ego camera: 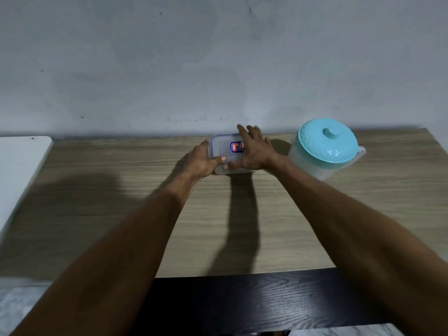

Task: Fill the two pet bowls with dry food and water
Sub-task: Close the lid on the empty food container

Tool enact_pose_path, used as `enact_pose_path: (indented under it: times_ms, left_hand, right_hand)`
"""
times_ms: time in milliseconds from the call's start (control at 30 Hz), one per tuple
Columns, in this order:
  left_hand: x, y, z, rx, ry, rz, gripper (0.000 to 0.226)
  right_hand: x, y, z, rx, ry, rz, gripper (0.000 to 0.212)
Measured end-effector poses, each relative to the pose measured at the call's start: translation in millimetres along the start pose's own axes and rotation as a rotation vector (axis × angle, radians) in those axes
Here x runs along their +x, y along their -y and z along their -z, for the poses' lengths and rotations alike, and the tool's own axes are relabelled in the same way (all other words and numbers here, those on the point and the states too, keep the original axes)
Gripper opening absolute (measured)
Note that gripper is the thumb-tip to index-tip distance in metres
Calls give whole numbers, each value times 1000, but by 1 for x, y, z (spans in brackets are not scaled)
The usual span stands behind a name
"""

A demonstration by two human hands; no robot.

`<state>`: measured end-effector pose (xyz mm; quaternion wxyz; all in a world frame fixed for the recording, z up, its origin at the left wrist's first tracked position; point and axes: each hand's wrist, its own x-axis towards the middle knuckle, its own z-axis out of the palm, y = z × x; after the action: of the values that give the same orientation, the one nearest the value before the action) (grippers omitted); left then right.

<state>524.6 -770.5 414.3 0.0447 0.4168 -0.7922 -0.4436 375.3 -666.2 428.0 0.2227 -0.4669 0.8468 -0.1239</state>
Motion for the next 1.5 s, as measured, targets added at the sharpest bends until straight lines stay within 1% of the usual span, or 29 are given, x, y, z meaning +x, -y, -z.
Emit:
enact_pose_path:
  times_ms: [67, 100, 133, 200, 267, 433, 533, 600, 667, 733, 833, 867, 933, 1000, 1133, 1333, 1500]
  left_hand:
    - [3, 5, -1, 3, -31, -16, 84]
    - [2, 4, 0, 1, -39, -22, 82]
    - [1, 3, 0, 0, -46, -23, 76]
    - [-8, -5, 1, -1, -54, -29, 63]
    - [-15, -11, -1, -16, -67, -31, 54]
    - [-19, -18, -5, -37, -98, -20, 47]
    - [-24, -23, -2, -55, -130, -12, 47]
    - [-28, -22, -4, -78, -167, 20, 50]
    - [-32, -20, -7, -112, -209, 51, 48]
    - [-32, -18, -12, -188, -221, 97, 38]
    - [-29, -19, -16, -336, -231, 154, 13]
    - [-29, -21, -17, -358, -225, 153, 14]
    - [-28, -20, -18, -402, -193, 153, 27]
    - [-31, -18, -19, -428, -182, 170, 32]
    - [-45, -5, -22, -470, -210, 192, 32]
    - [-88, 0, -24, -461, -234, 179, 24]
    - [-141, 1, -16, -404, -299, 179, 30]
  right_hand:
    - [-12, -6, -17, 324, -257, -91, 96]
    - [-18, -9, -23, 423, -357, -127, 80]
    - [-22, -10, -27, 489, -423, -162, 65]
    - [-28, -11, -31, 560, -482, -247, 47]
    - [-30, -11, -31, 590, -506, -303, 39]
    - [-27, -11, -30, 694, -542, -381, 34]
    - [-24, -6, -31, 767, -562, -441, 37]
    - [-23, -5, -33, 785, -561, -444, 39]
    - [-24, -3, -36, 797, -564, -445, 41]
    - [-24, 0, -37, 823, -566, -459, 42]
    - [-25, 1, -36, 851, -571, -487, 42]
    - [-25, 0, -35, 861, -574, -495, 42]
    - [-27, -1, -35, 885, -560, -516, 42]
    - [-31, 1, -36, 913, -532, -537, 41]
    - [-46, 8, -44, 953, -467, -549, 39]
    - [-85, 14, -50, 987, -454, -536, 33]
    - [-134, 31, -48, 984, -449, -468, 33]
